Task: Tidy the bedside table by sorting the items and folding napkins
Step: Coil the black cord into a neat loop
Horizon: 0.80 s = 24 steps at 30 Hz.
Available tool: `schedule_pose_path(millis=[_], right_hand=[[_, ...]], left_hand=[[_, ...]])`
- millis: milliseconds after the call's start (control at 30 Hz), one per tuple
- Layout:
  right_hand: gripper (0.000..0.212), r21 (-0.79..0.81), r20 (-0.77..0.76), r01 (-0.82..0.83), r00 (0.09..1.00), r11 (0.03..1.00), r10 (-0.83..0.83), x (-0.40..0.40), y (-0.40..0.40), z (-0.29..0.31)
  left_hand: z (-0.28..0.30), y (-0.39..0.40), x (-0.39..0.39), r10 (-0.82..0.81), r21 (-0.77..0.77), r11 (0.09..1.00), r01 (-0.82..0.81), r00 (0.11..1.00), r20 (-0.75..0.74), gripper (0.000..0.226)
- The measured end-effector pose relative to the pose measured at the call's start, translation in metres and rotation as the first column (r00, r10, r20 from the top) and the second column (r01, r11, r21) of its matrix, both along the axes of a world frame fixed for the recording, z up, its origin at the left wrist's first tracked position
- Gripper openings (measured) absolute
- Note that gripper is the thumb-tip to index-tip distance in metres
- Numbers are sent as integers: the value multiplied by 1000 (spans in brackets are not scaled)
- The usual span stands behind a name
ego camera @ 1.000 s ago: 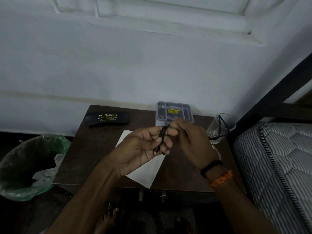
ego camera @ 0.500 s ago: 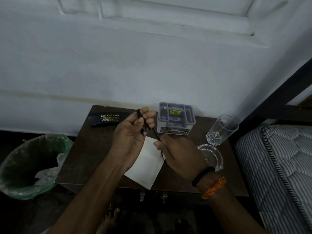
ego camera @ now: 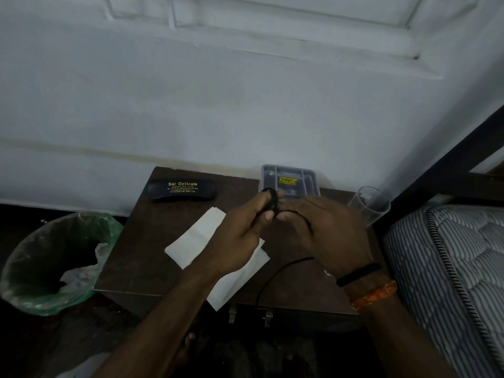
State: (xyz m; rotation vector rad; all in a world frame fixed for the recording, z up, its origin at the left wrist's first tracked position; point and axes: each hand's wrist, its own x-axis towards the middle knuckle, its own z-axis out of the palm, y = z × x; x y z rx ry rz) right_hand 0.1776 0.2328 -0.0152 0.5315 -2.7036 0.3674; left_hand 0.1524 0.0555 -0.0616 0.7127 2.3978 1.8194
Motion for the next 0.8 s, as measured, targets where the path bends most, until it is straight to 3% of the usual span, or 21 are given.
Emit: schedule_pose_path(millis=[133,233,333,467,600,700,800], right_hand=[[21,10,-155,-49,987,999,50,-2,7,0],[12,26,-194,-83,977,996,86,-5,11,1],[14,23,-195,-120,973,993,122,-4,14,2],[18,-30,-164,-115,981,993,108,-7,21,9],[11,-72,-99,-21,995,997,14,-8,34,13],[26,-329,79,99,994,939,-77,-4,43,12],[36,-669,357,233,934,706,30,-2,48,15]], left_hand=[[-6,2,4,-92,-290,955,62,992,-92,43],[-6,2,6,-131,-330,937,113,991,-33,39],[6,2,7,-152,-159,974,162,986,73,22],[17,0,6,-163,21,987,161,976,143,26],[20,-5,3,-225,363,926,109,929,295,23],[21,-11,-4,-242,569,822,-12,898,368,22],[20,-17,-10,-197,618,780,-103,896,398,20]])
